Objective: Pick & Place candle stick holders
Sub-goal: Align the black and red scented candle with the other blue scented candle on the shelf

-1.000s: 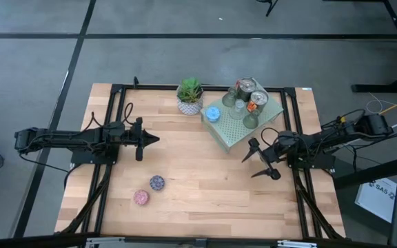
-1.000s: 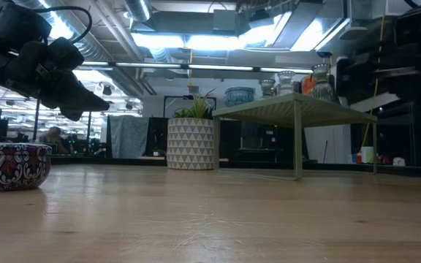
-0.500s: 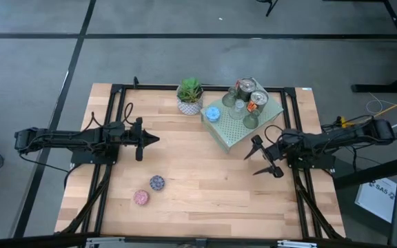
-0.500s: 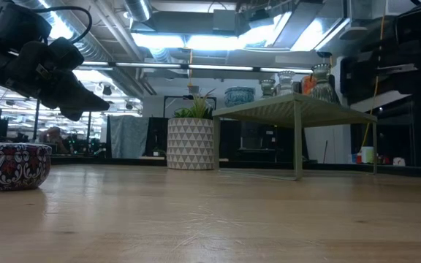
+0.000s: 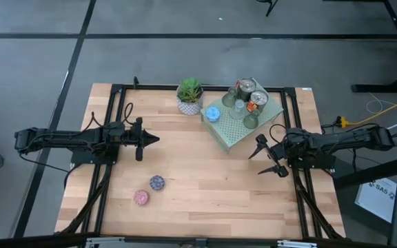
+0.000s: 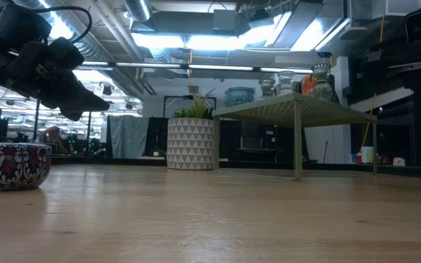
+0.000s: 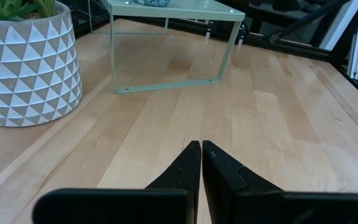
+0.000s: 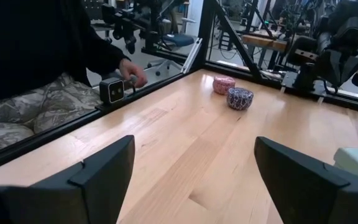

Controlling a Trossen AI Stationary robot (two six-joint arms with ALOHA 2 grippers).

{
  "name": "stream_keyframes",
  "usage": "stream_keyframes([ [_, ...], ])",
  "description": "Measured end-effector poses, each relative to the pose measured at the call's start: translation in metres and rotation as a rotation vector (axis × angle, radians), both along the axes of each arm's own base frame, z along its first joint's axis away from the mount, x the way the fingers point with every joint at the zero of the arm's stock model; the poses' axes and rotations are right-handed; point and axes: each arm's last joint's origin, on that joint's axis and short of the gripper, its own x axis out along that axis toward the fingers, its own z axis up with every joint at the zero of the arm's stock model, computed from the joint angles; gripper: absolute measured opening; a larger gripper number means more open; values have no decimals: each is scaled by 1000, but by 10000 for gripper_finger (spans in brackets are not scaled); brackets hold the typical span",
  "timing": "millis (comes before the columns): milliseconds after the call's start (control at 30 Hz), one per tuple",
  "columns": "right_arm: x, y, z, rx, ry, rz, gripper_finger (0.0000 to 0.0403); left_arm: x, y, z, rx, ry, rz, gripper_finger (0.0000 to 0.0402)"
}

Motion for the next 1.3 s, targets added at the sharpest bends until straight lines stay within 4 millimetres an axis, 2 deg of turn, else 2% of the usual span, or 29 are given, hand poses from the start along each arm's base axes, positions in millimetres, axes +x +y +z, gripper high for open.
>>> stream_keyframes([
  [1300,-2,0,-2,-20,15,0,332,0,-1,-1,-8,8,-23,13],
])
